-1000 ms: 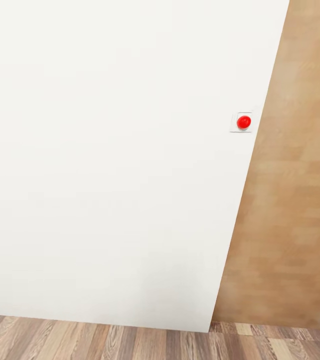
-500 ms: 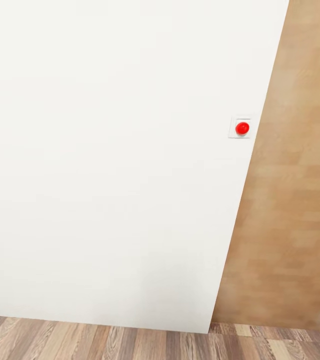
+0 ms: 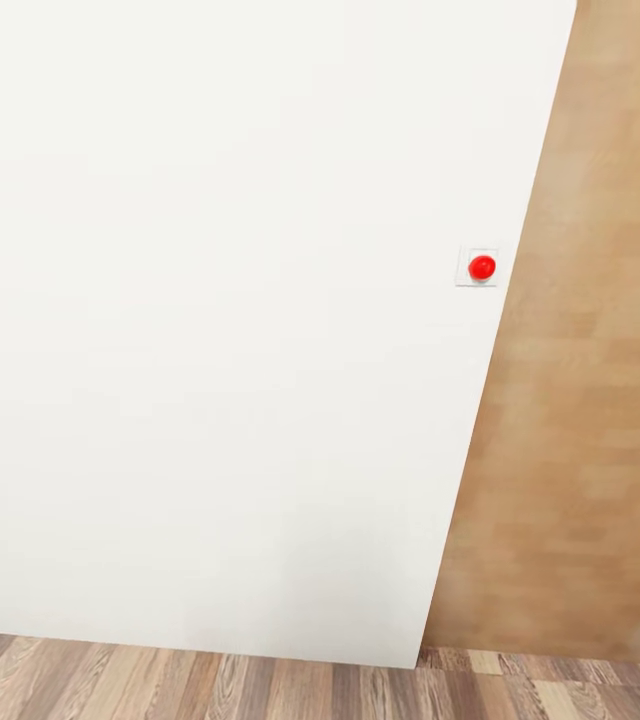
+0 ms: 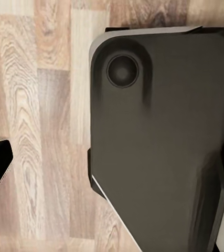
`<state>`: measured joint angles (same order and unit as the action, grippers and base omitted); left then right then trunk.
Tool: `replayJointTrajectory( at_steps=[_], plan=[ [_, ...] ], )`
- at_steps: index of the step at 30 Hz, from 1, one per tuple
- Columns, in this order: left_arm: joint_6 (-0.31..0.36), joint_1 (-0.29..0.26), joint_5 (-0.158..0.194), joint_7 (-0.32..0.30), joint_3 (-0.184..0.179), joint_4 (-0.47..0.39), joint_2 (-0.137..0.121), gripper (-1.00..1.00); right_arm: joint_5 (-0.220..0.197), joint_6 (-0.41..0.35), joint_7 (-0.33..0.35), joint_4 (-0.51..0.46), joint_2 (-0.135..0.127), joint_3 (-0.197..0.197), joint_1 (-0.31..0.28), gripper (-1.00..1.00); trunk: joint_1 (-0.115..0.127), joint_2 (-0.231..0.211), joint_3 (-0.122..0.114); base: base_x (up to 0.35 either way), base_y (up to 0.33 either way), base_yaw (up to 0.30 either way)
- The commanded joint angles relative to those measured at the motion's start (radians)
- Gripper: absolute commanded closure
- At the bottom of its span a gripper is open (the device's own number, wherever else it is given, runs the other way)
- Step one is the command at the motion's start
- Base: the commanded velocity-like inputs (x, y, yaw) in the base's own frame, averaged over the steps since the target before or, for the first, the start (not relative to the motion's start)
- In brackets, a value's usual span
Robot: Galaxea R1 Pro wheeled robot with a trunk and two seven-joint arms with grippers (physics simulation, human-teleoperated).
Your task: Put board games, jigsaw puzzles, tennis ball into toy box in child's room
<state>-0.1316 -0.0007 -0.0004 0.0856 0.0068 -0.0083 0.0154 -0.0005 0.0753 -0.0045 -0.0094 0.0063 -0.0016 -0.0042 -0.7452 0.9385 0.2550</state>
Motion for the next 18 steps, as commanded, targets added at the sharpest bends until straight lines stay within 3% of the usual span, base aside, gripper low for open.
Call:
replayJointTrajectory(
  at_steps=[1, 4, 8, 13, 18],
  plan=[
    [-0.002, 0.0, 0.0, 0.003, 0.0, -0.005, -0.001, -1.0, 0.0, 0.001, -0.001, -0.004, 0.0, -0.001, -0.002, -1.0, 0.004, -0.007, -0.002, 0.0, 0.0, 0.0],
    [0.013, -0.003, 0.002, 0.002, 0.001, -0.03, -0.006, -1.0, -0.003, -0.009, -0.005, -0.041, -0.004, -0.001, -0.028, -1.0, 0.015, -0.028, -0.012, 0.0, 0.0, 0.0],
    [0.097, -0.034, 0.003, -0.002, 0.001, -0.083, -0.016, -1.0, -0.004, -0.042, -0.035, -0.075, -0.007, -0.002, -0.065, -1.0, 0.031, -0.056, -0.024, 0.0, 0.0, 0.0],
    [0.231, -0.125, 0.006, -0.005, 0.005, -0.16, -0.035, -1.0, -0.004, -0.142, -0.161, -0.104, -0.003, -0.005, -0.164, -1.0, 0.05, -0.091, -0.04, 0.0, 0.0, 0.0],
    [0.303, -0.229, 0.006, -0.002, 0.006, -0.176, -0.046, -1.0, -0.005, -0.2, -0.22, -0.111, 0.0, -0.005, -0.231, -1.0, 0.069, -0.126, -0.055, 0.0, 0.0, 0.0]
  ],
)
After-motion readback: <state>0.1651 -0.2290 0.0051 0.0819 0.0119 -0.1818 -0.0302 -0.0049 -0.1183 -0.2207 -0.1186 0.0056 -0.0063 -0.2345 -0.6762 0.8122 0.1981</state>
